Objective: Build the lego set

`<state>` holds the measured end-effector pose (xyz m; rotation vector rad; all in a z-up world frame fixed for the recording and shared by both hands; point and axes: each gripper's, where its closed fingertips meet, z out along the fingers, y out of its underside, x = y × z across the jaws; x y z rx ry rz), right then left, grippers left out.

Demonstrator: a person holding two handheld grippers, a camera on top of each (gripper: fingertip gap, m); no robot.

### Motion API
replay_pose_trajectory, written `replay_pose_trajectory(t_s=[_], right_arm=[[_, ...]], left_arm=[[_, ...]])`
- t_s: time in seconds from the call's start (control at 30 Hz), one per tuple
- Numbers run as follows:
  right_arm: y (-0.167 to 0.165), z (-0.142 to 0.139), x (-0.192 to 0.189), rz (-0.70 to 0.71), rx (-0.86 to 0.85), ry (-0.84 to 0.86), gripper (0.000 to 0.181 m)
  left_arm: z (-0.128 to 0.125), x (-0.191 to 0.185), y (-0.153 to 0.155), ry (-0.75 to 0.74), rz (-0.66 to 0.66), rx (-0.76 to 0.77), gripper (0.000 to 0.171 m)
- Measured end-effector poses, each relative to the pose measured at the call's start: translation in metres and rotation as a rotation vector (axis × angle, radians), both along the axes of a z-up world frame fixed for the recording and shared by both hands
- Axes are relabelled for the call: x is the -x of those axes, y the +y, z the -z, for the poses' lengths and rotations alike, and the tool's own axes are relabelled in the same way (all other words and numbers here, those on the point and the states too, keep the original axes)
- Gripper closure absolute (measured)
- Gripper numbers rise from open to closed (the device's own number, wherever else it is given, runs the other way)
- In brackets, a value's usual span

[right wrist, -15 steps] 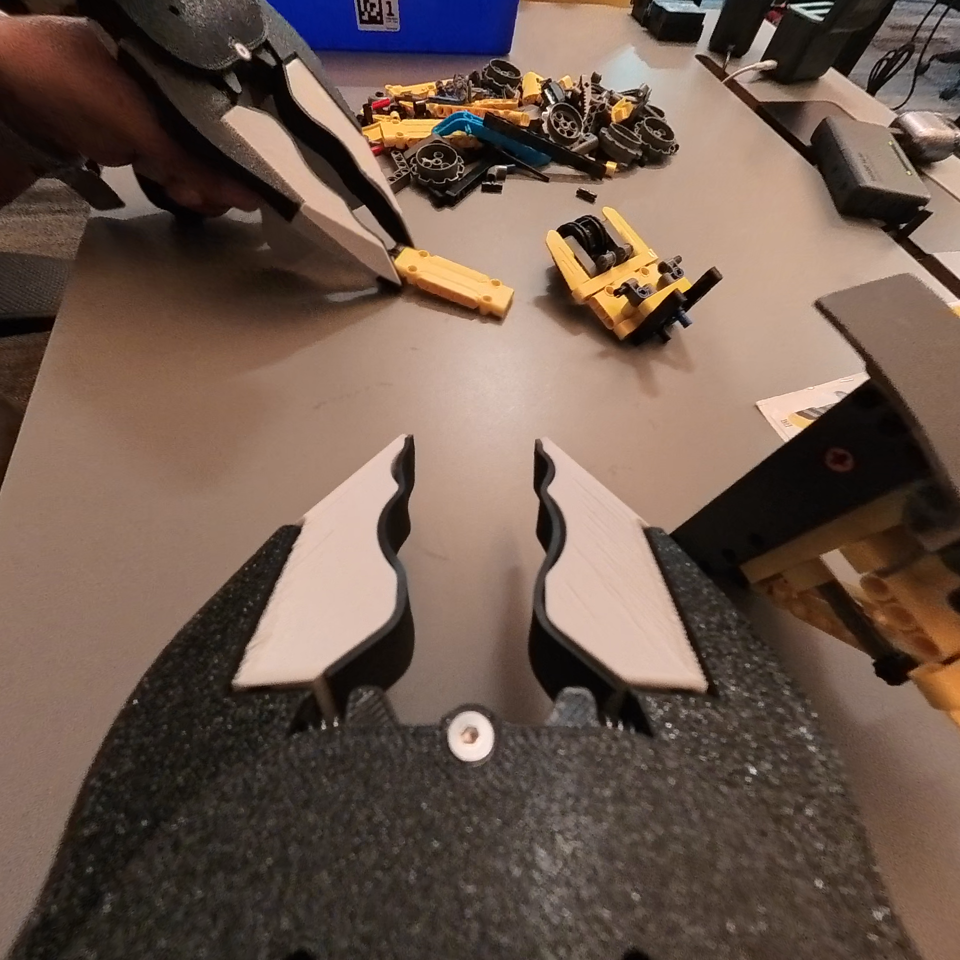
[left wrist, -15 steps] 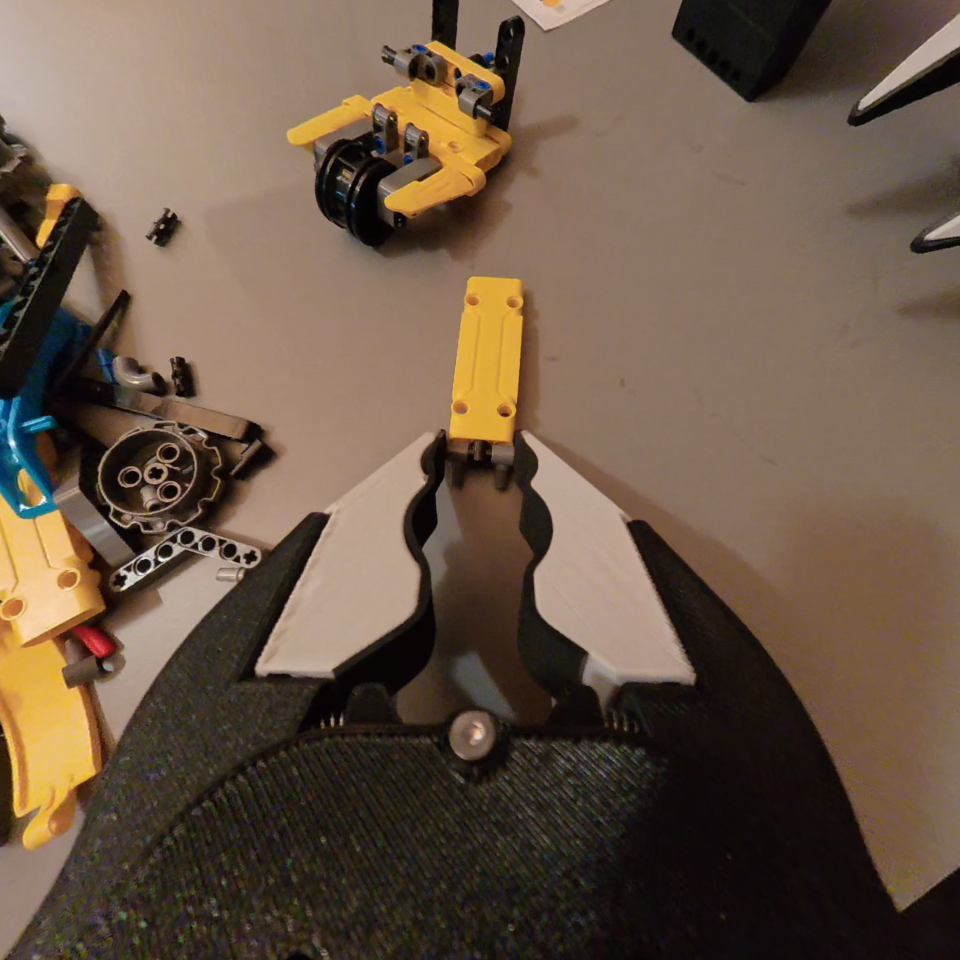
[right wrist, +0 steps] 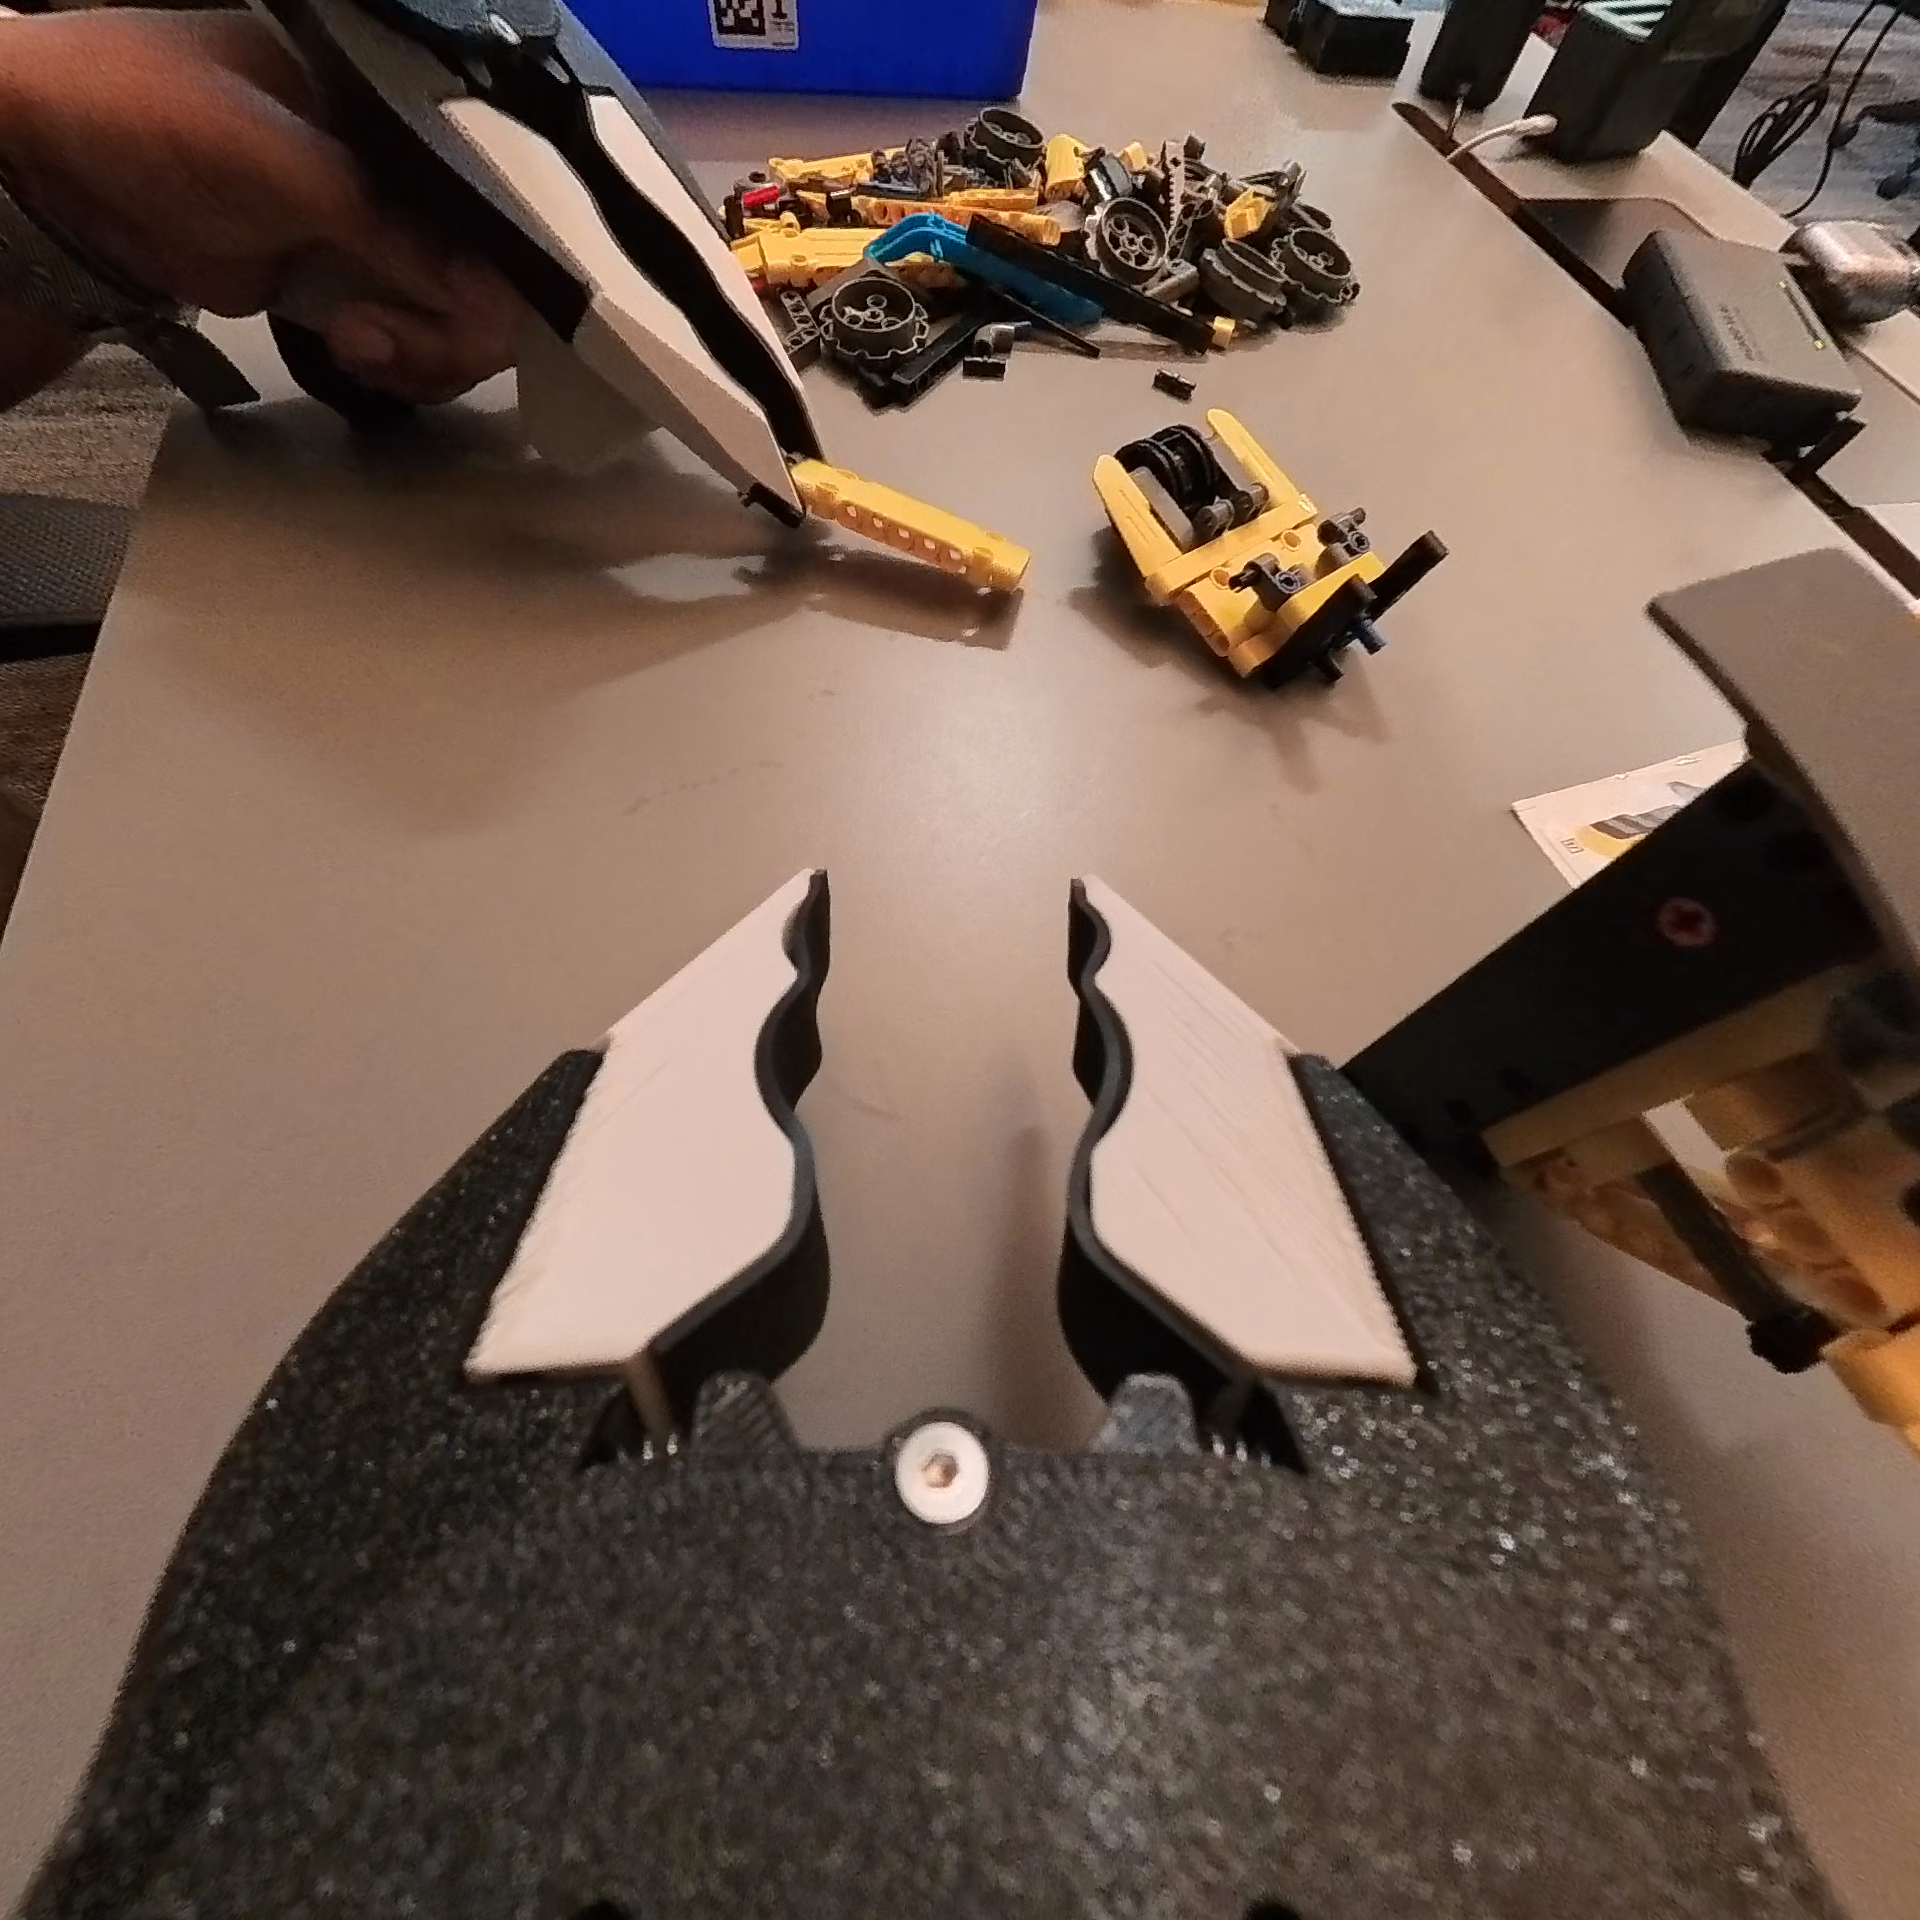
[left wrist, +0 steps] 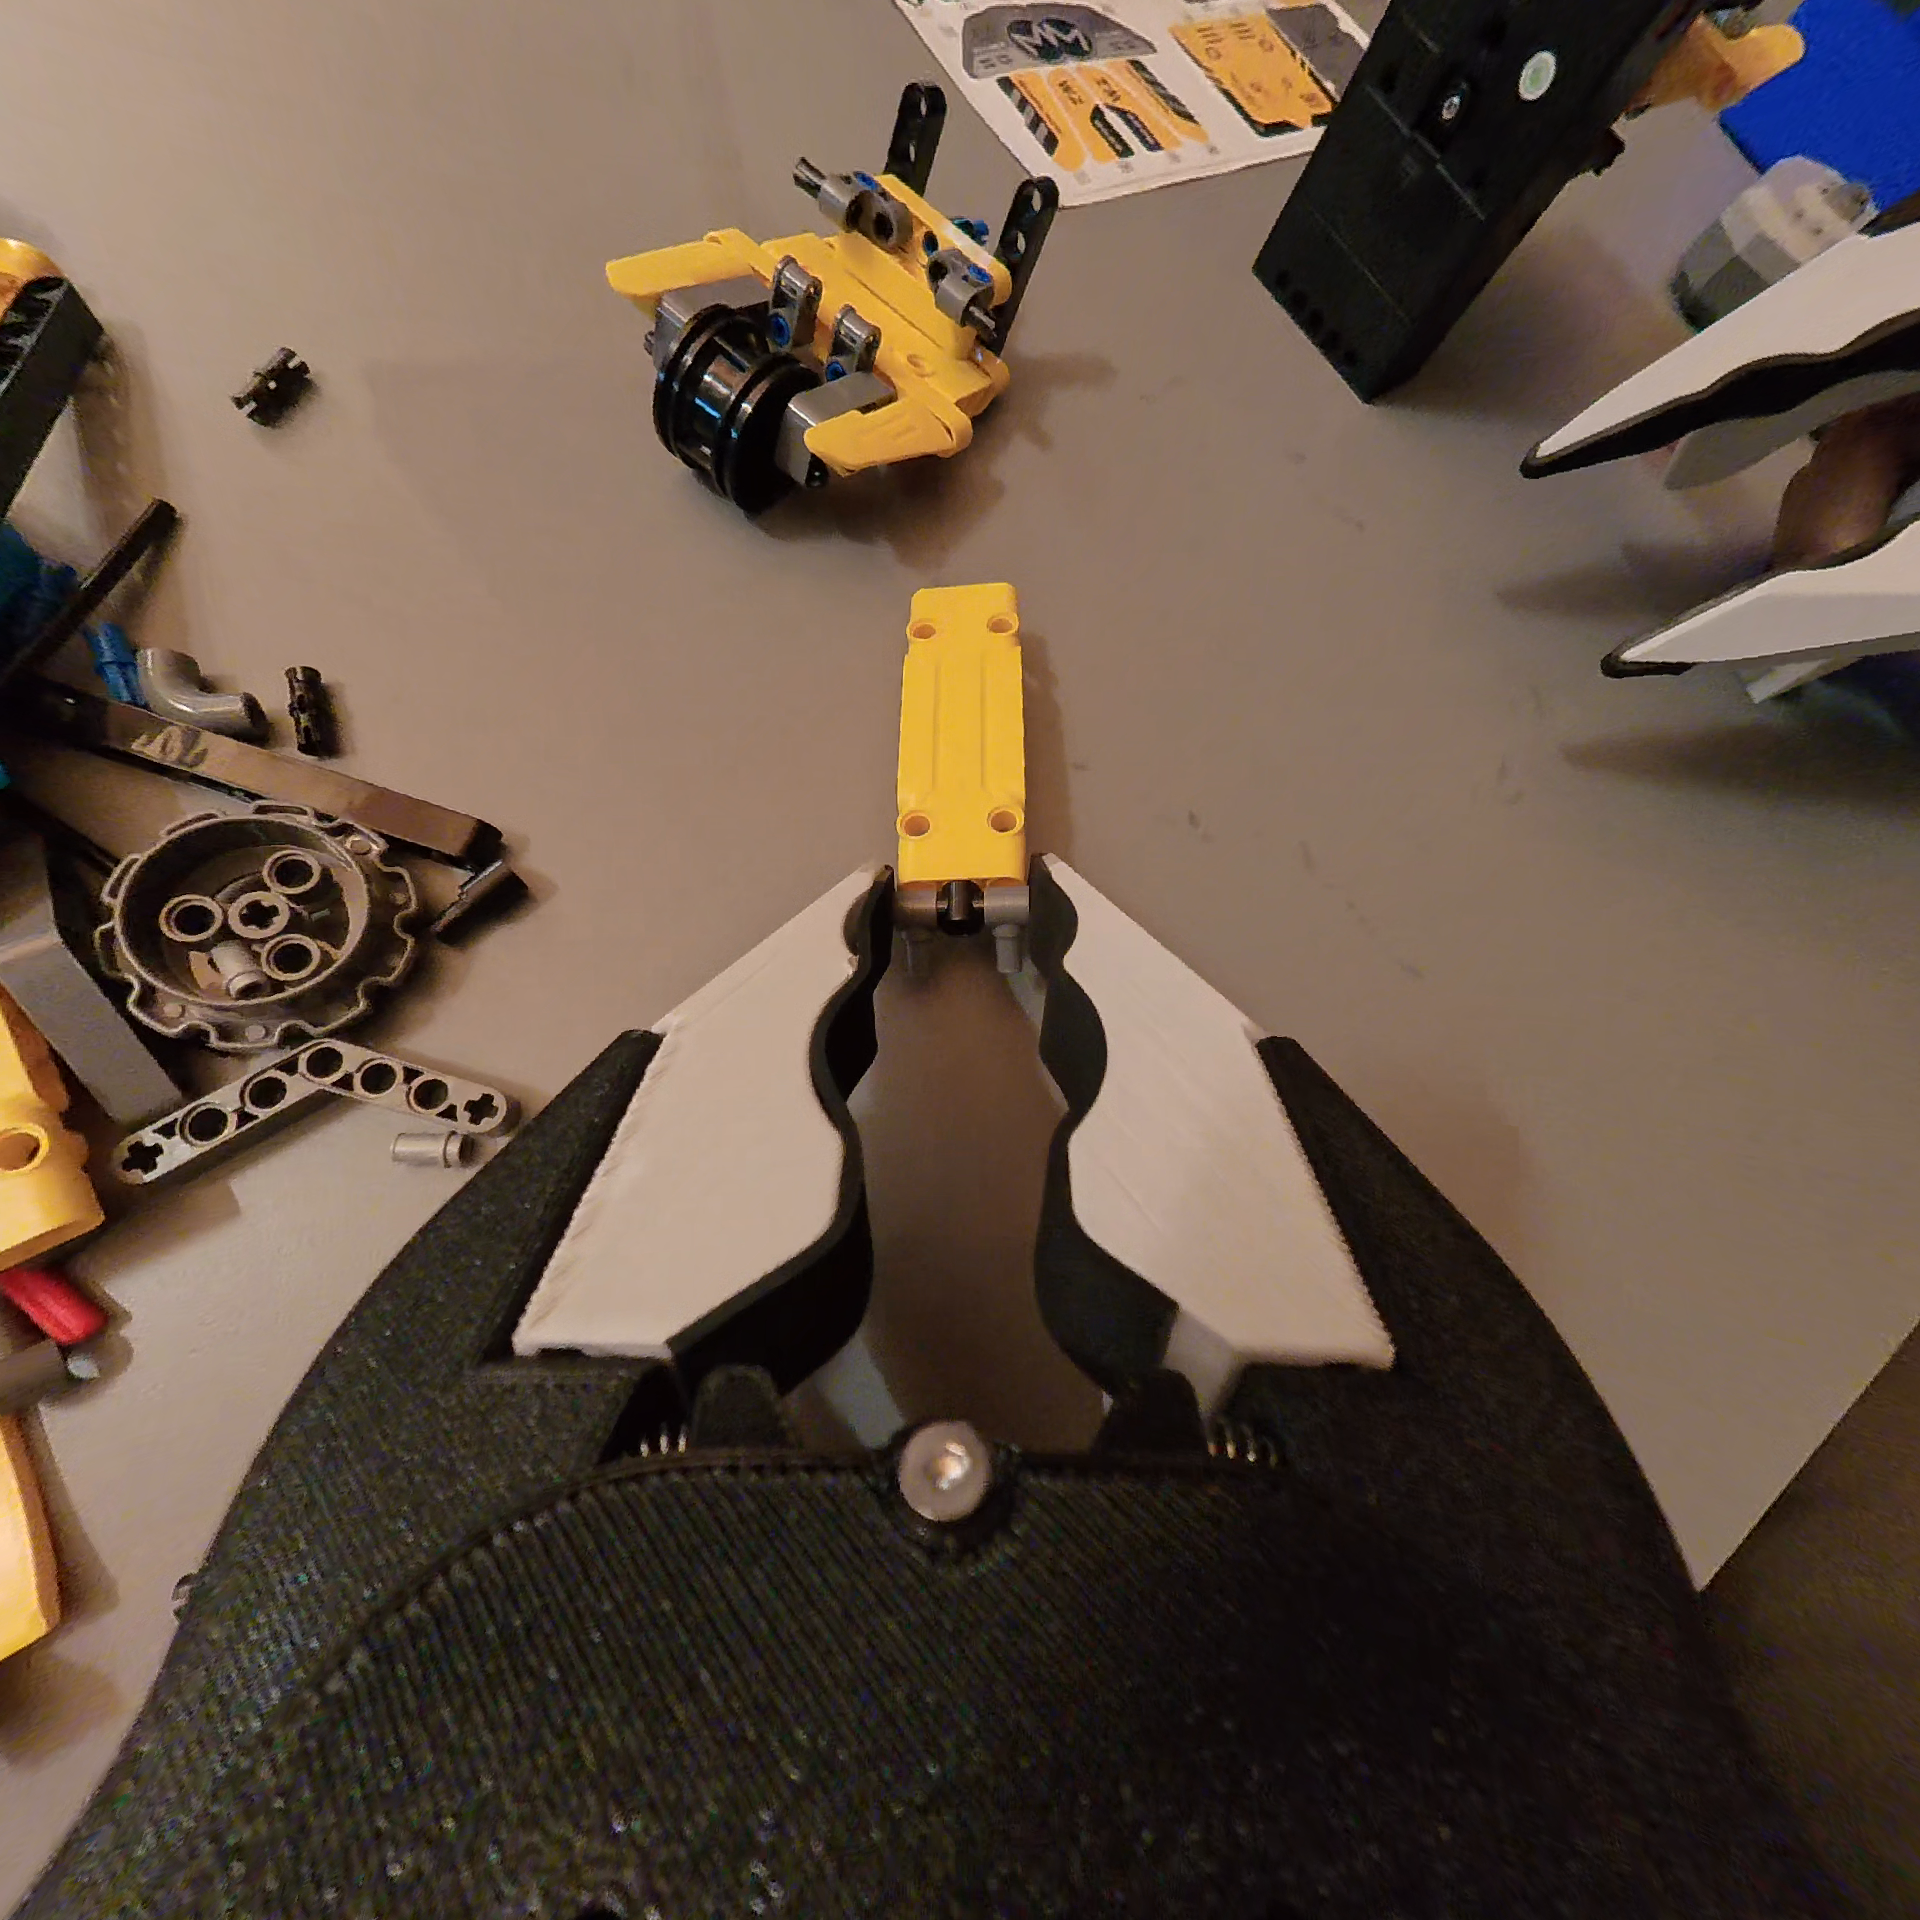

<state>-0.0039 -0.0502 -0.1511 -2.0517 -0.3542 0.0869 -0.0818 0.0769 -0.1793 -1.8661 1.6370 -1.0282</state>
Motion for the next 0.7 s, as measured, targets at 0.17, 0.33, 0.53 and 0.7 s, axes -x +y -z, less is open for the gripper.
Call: replay_pose_trajectory(t_s=[0.17, 0.33, 0.53, 0.7], right_arm=[[0.000, 0.000, 0.000, 0.000, 0.000, -0.001, 0.135], [0.001, 0.000, -0.003, 0.017, 0.002, -0.005, 0.135], [0.000, -0.004, -0.003, 0.007, -0.030, -0.028, 0.135], [-0.001, -0.010, 0.005, -0.047, -0.096, -0.102, 0.131]], left_arm=[[-0.001, 0.000, -0.001, -0.005, 0.007, 0.002, 0.149], [-0.008, -0.008, -0.035, -0.047, 0.083, 0.092, 0.149], [-0.031, -0.021, -0.093, -0.126, 0.215, 0.535, 0.150], [-0.030, -0.022, -0.114, -0.073, 0.275, 0.657, 0.150]])
